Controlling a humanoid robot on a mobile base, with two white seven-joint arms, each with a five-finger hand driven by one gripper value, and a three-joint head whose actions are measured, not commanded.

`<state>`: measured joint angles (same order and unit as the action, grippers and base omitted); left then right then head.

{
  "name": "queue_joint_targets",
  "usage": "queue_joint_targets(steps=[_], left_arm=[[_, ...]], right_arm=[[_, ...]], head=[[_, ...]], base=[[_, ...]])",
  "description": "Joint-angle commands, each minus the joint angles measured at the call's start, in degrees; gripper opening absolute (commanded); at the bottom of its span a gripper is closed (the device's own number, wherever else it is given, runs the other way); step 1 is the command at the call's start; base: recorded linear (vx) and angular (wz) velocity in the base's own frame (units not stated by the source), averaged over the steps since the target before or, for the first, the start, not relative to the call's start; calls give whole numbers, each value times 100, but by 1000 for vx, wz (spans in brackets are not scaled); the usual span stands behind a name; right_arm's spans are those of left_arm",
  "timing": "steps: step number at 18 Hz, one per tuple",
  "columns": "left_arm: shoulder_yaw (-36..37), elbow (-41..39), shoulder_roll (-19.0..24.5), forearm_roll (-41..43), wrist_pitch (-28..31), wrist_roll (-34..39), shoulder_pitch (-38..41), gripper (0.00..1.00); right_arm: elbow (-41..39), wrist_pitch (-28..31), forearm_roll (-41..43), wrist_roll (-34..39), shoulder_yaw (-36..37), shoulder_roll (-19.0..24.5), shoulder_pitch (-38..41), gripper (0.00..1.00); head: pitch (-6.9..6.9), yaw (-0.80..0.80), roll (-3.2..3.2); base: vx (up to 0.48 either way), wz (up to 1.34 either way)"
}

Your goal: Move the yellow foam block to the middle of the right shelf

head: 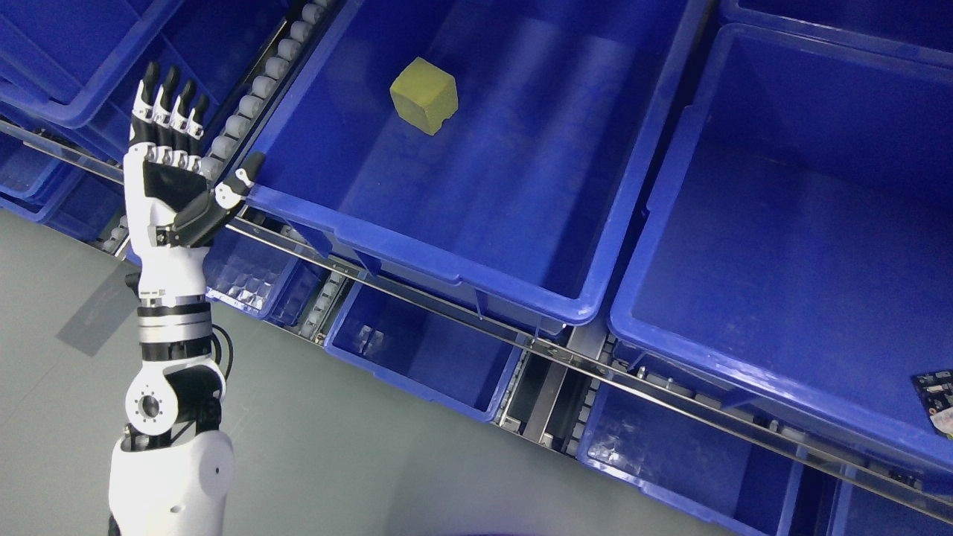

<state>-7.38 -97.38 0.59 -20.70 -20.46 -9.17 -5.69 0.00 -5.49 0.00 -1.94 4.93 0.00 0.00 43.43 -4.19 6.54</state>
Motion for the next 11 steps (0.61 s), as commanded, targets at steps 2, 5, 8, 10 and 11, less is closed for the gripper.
queue_joint_targets(steps=[2, 5, 8, 10, 11], left_arm=[[-194, 62, 41, -391, -343, 161, 761, 100], [33, -35, 41, -391, -984, 144, 1235, 100], [411, -96, 143, -383, -1662, 65, 1640, 100], [500, -88, 143, -383, -1690, 117, 1659, 100], [492, -88, 134, -383, -1655, 135, 1659, 100]], right_arm=[[-100, 4, -9, 0, 0, -100, 70, 100], [-100, 4, -9, 0, 8, -100, 70, 100], [-100, 4, -9, 0, 0, -100, 71, 100], [-100, 4, -9, 0, 8, -100, 71, 100], [-100, 4, -9, 0, 0, -100, 70, 100]], head=[[0, 0, 0], [1, 0, 0], [1, 0, 0], [1, 0, 0], [1, 0, 0]], base=[[0, 0], [0, 0], [0, 0], [0, 0], [0, 0]])
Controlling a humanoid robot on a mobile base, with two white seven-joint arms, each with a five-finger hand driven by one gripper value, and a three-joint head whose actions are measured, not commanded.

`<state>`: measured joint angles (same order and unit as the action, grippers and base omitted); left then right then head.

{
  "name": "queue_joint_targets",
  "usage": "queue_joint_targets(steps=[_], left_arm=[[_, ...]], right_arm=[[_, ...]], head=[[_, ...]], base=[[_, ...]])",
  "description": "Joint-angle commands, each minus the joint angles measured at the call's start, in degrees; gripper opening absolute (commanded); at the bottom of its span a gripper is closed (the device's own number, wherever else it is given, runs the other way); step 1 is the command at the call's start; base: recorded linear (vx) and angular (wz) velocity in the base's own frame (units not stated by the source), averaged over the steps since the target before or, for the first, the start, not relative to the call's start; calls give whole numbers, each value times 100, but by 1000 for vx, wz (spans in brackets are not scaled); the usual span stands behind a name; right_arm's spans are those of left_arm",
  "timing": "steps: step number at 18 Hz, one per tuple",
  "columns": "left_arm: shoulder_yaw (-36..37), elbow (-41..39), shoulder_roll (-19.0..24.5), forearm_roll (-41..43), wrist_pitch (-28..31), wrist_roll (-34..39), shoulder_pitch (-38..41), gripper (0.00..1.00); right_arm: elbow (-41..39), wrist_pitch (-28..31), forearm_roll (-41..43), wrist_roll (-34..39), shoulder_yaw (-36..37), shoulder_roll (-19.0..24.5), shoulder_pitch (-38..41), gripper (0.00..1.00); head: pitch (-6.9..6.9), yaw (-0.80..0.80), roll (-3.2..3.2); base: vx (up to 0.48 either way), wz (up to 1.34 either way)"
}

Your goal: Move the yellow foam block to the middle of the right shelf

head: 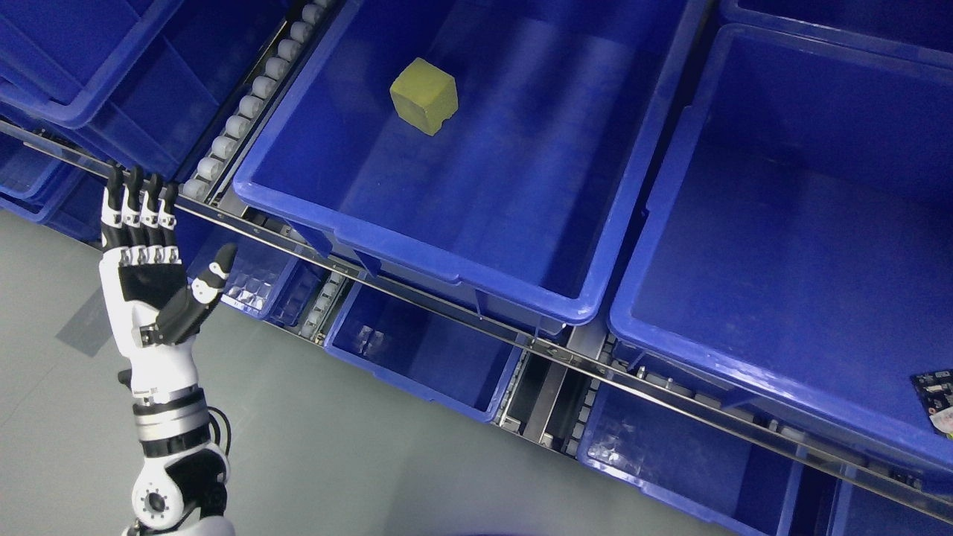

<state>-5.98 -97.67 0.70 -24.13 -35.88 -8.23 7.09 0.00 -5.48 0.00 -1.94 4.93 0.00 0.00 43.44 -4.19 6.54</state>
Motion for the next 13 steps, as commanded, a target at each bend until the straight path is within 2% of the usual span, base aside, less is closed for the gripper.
queue_joint_targets(steps=[1, 5, 11, 13], left_arm=[[361, -59, 123, -48, -25, 93, 380, 100], [282, -68, 141, -48, 994, 550, 389, 100], [-8, -86, 123, -48, 1864, 796, 380, 100], [-8, -86, 123, -48, 1883, 797, 372, 100]], right_arm=[[-100, 4, -9, 0, 0, -100, 79, 100], [-100, 4, -9, 0, 0, -100, 70, 100], [-100, 4, -9, 0, 0, -100, 70, 100], [-100, 4, -9, 0, 0, -100, 70, 100]], head=[[0, 0, 0], [0, 0, 0], [0, 0, 0], [0, 0, 0]], base=[[0, 0], [0, 0], [0, 0], [0, 0]])
